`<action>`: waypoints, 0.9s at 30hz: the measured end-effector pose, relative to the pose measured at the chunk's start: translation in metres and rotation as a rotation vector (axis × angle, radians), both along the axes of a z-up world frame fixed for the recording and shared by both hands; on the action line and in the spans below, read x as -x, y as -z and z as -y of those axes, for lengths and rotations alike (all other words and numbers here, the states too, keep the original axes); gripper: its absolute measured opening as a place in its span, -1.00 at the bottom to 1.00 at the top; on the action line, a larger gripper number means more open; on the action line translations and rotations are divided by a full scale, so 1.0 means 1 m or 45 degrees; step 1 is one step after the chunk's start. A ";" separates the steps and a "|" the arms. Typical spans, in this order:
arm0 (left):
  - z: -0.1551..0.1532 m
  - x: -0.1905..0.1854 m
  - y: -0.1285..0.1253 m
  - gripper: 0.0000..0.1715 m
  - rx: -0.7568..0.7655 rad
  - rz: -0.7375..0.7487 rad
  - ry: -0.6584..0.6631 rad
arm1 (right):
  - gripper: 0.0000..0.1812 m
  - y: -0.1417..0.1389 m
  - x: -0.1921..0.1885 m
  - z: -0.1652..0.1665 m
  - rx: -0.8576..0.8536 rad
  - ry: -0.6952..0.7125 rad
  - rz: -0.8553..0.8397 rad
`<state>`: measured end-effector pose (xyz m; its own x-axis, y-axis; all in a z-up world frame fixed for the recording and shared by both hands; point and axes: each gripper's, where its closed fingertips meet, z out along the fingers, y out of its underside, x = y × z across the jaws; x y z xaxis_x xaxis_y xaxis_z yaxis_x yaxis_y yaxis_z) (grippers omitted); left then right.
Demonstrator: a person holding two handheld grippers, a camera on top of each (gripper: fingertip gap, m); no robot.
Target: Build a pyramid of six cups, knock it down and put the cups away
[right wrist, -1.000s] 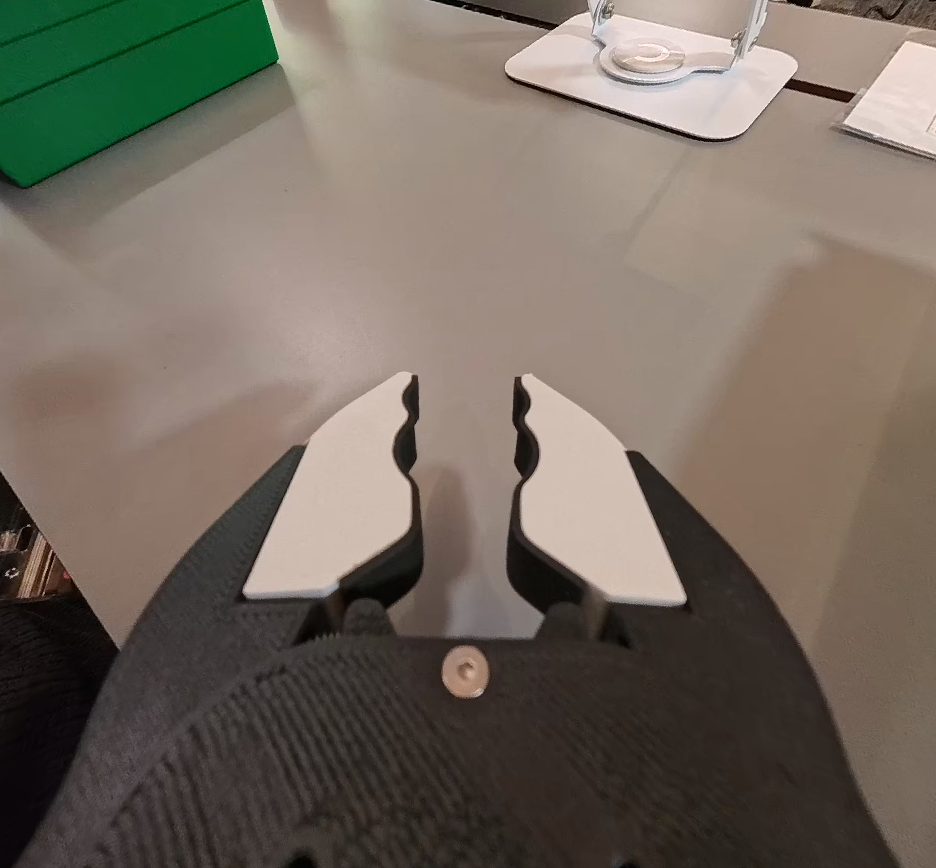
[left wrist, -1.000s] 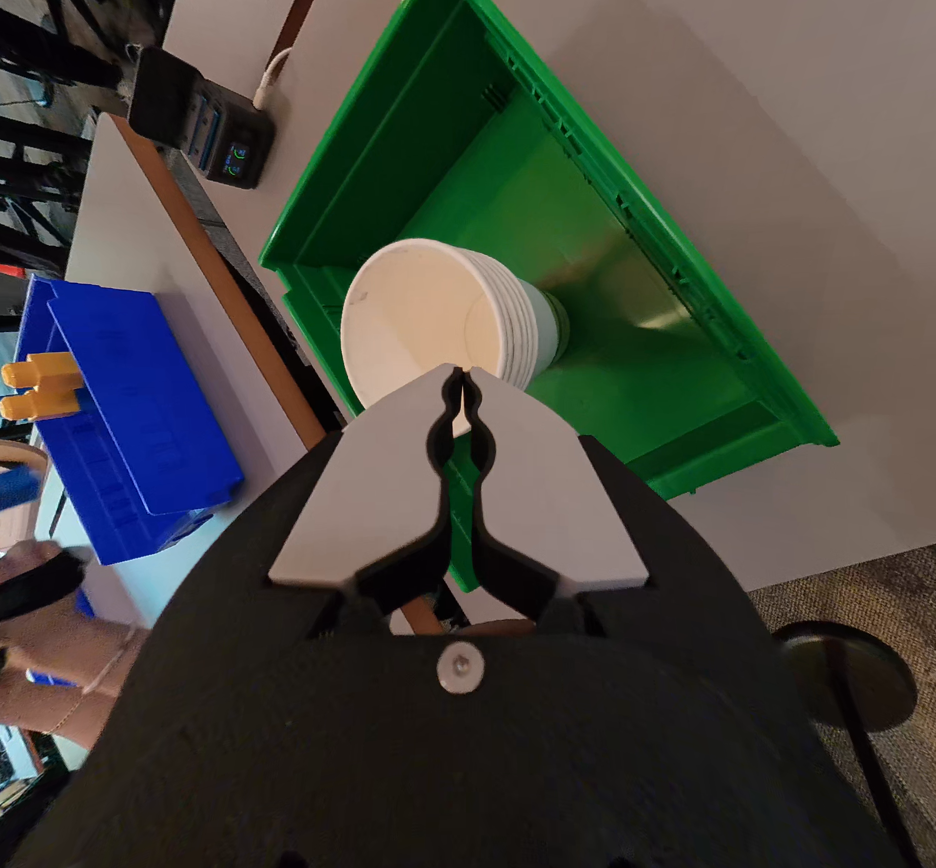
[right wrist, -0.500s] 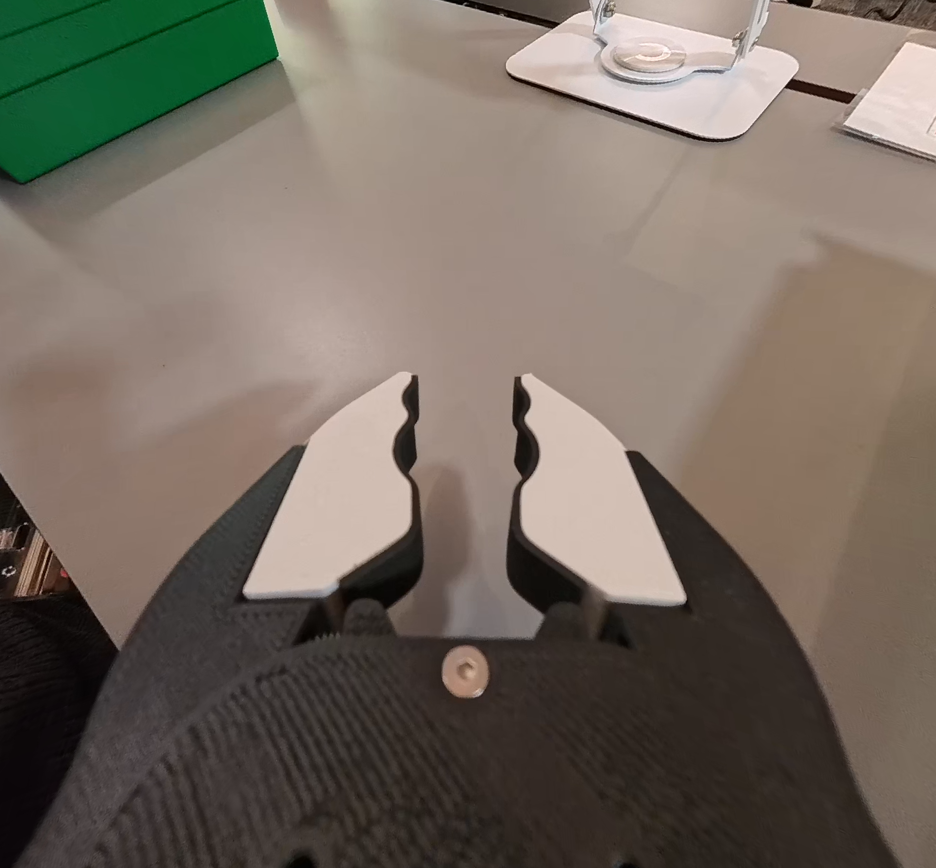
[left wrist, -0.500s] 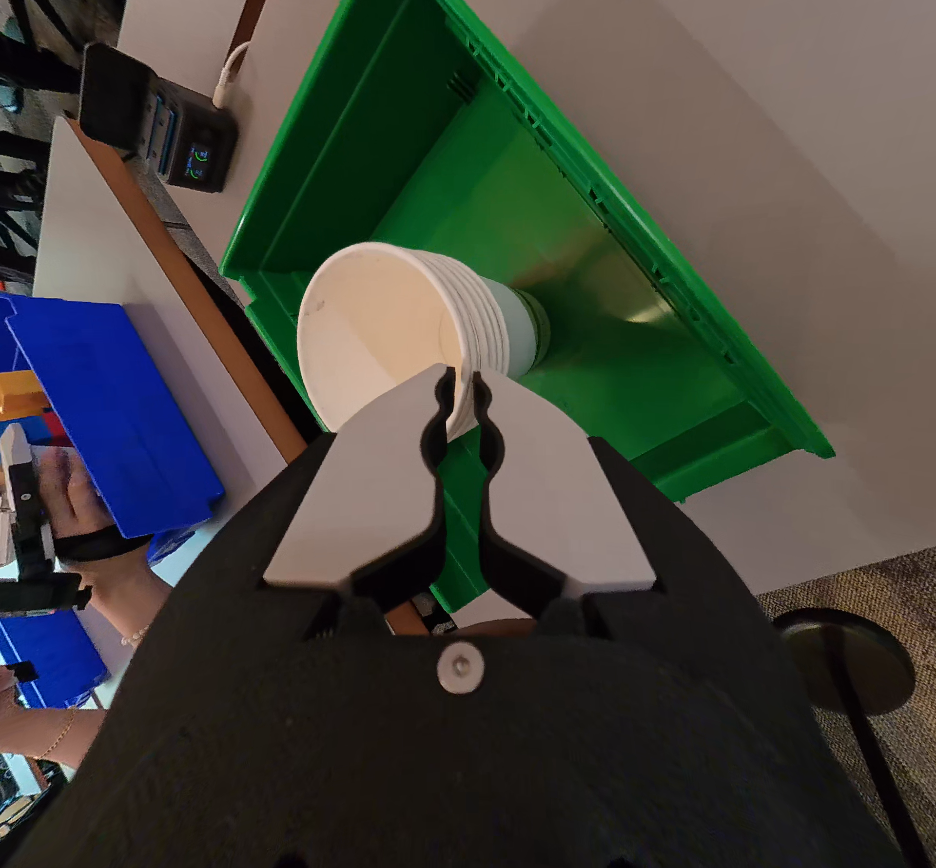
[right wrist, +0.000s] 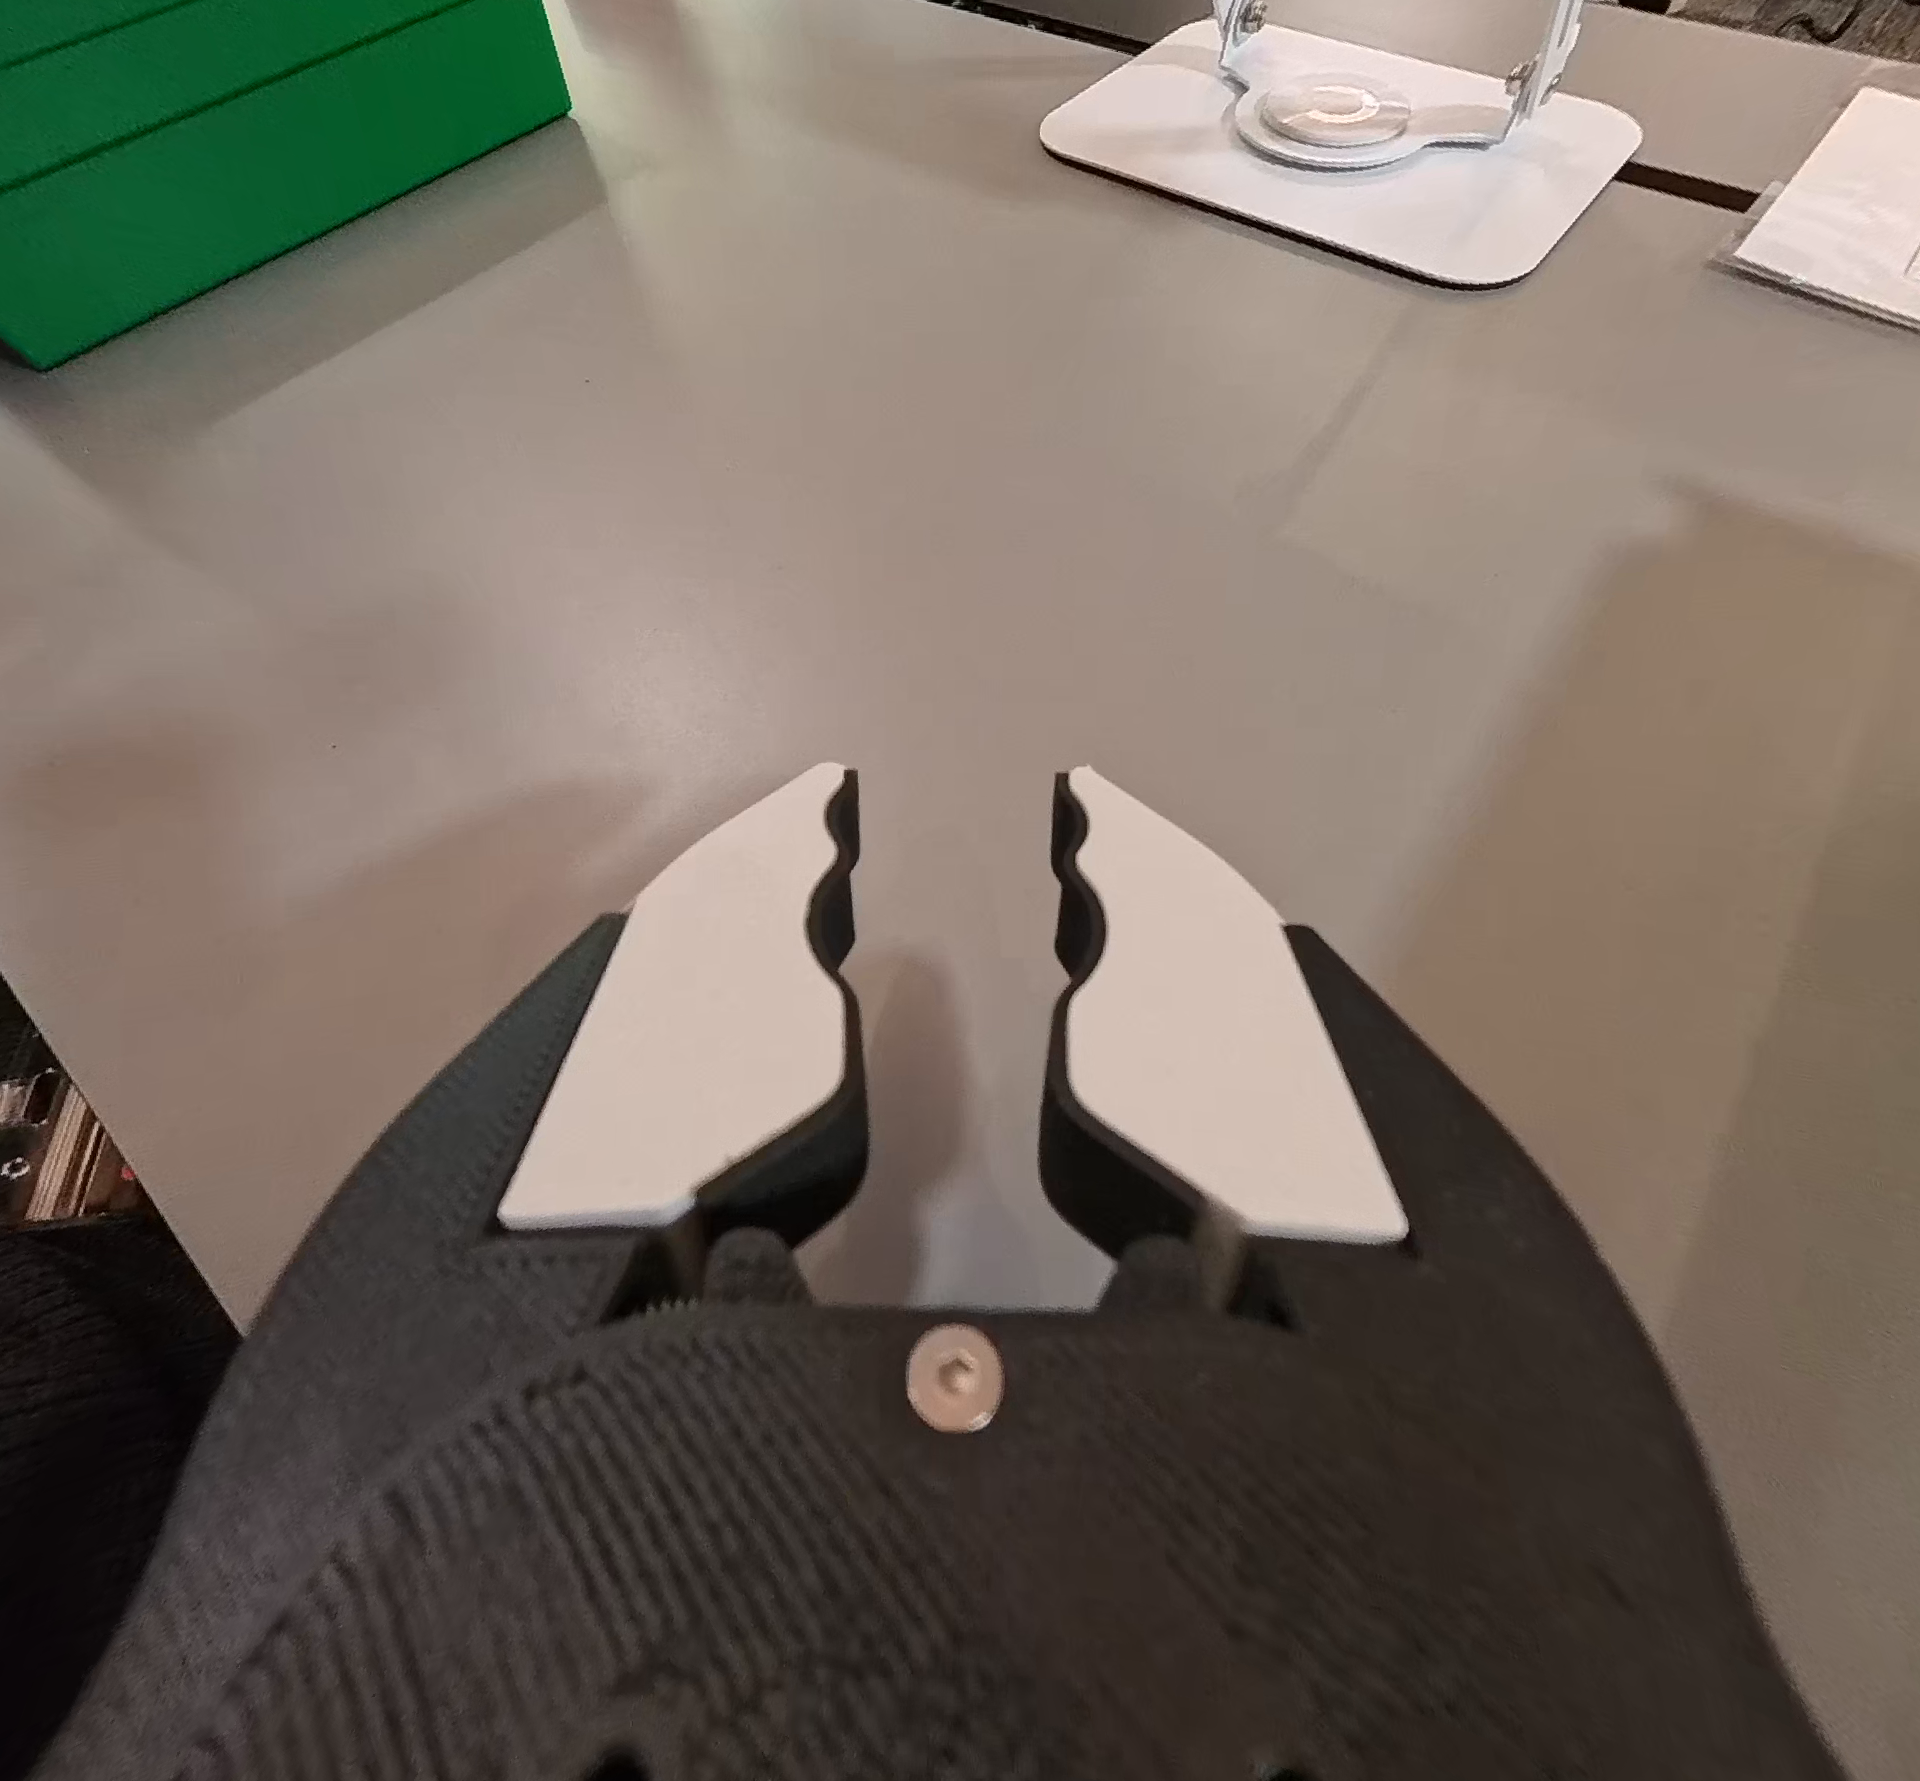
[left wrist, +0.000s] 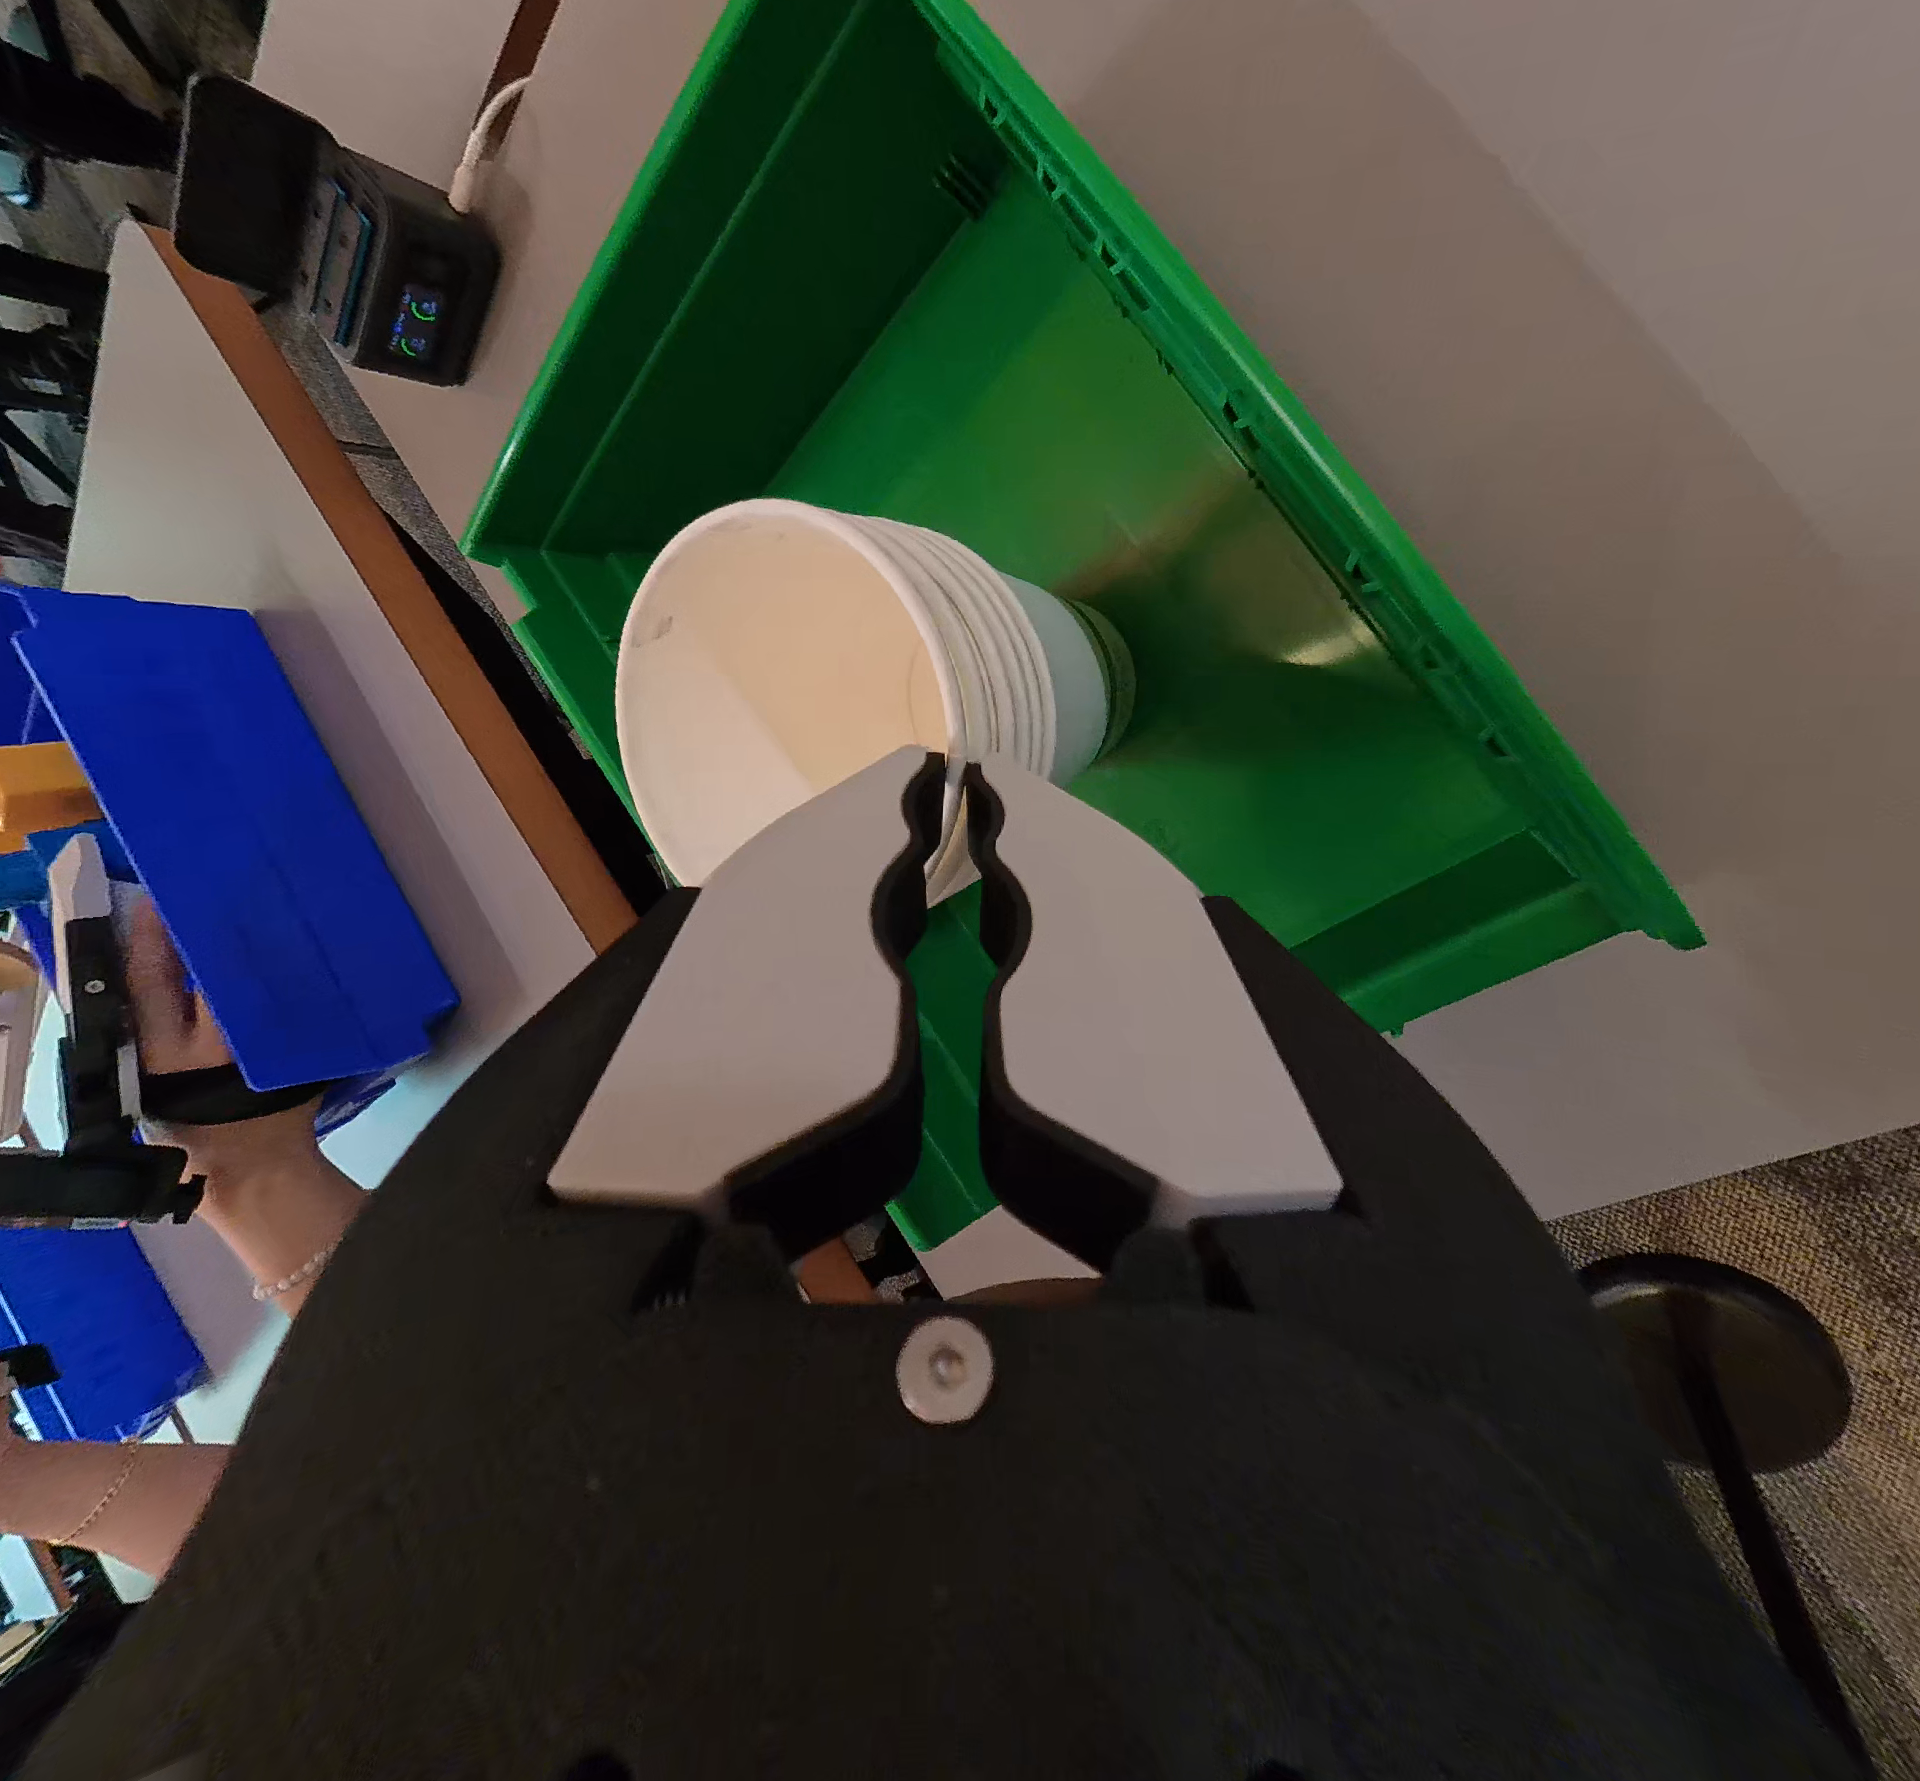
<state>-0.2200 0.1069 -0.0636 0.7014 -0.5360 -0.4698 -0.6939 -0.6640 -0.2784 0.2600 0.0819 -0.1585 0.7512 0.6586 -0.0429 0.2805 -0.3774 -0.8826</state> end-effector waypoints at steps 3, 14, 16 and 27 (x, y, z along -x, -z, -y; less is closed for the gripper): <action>-0.003 0.001 -0.007 -0.94 -0.043 -0.021 0.001 | -0.60 0.000 0.000 0.000 0.000 0.002 0.000; -0.008 0.008 -0.088 -0.93 -0.362 -0.128 -0.057 | -0.60 0.000 0.001 0.000 0.000 -0.003 0.000; -0.009 0.007 -0.108 -0.94 -0.458 -0.112 -0.087 | -0.60 0.000 0.001 0.000 -0.002 -0.005 0.000; -0.010 -0.068 -0.179 -0.94 -0.843 0.383 -0.015 | -0.56 -0.011 0.010 0.005 -0.015 -0.040 -0.101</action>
